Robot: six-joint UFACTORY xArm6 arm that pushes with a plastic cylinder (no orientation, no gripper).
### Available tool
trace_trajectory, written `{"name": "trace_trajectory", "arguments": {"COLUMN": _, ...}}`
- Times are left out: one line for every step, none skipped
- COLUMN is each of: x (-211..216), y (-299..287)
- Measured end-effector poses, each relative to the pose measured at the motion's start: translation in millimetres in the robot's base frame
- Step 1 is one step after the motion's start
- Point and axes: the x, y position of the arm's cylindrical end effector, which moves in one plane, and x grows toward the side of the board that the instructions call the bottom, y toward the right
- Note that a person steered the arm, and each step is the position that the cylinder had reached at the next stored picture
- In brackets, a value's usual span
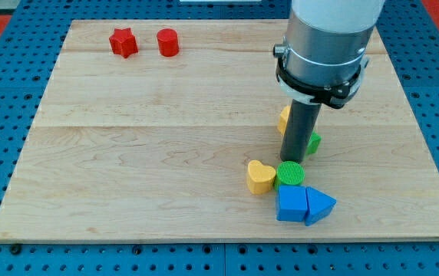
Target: Move the yellow hexagon towards the red circle
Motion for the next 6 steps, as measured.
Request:
{"name": "trace_trajectory", "arguments": {"x": -8, "y": 9}}
{"name": "trace_trajectory", "arguments": {"x": -24, "y": 27}}
{"name": "trace_trajectory", "arguments": {"x": -45, "y": 39}}
{"name": "trace_trajectory", "arguments": {"x": -71, "y": 19}}
{"name": "trace_trajectory", "arguments": {"x": -94, "y": -18}}
{"name": "trace_trajectory", "arguments": {"x": -111, "y": -67}}
